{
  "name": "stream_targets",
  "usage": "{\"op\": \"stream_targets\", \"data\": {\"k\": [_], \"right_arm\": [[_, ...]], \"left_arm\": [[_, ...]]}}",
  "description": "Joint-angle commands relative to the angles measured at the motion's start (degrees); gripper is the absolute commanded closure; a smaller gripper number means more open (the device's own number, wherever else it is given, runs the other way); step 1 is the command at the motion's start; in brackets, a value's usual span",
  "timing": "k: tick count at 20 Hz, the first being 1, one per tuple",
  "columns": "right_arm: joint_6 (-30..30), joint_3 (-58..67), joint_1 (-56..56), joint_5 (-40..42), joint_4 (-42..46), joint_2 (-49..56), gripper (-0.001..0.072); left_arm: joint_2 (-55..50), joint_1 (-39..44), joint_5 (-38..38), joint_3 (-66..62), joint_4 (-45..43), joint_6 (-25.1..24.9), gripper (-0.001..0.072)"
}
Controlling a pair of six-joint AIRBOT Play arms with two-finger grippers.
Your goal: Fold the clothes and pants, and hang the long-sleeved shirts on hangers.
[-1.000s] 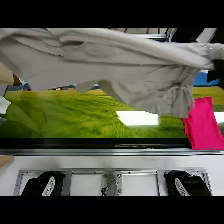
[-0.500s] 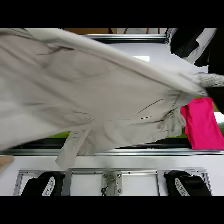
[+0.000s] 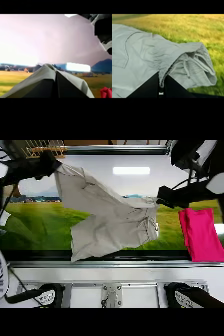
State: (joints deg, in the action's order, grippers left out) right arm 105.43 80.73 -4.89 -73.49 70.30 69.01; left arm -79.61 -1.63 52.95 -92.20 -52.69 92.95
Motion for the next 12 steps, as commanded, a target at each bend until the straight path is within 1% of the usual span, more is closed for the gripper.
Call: {"op": "stream_targets", "data": {"k": [1, 4, 7, 9, 12], "right_arm": [[-0.7, 0.1, 0.4, 10.6, 4.0, 9.4, 0.0688], [-0.7, 0.1, 0.8, 12.5, 7.8, 10.3, 0.0688], [-3.7, 0.0, 0.8, 10.0, 8.4, 9.1, 0.0688], [-5.5, -1.4, 0.7, 6.2, 9.5, 7.2, 0.0688], [-6.1, -8.1, 0.4, 4.0, 12.4, 2.8, 0.0688]], "left_arm": [[-12.3, 1.9, 2.8, -8.5, 0.3, -0.1, 0.0701], [-15.6, 1.0, 8.8, -12.4, 0.2, -0.1, 0.0701], [-14.3, 0.1, 13.3, -11.4, -1.9, -0.1, 0.0701], [-9.4, 0.0, 13.3, -4.9, -3.9, -0.1, 0.0701], [0.7, 0.3, 11.6, 10.8, -4.8, -1.3, 0.0701]]}}
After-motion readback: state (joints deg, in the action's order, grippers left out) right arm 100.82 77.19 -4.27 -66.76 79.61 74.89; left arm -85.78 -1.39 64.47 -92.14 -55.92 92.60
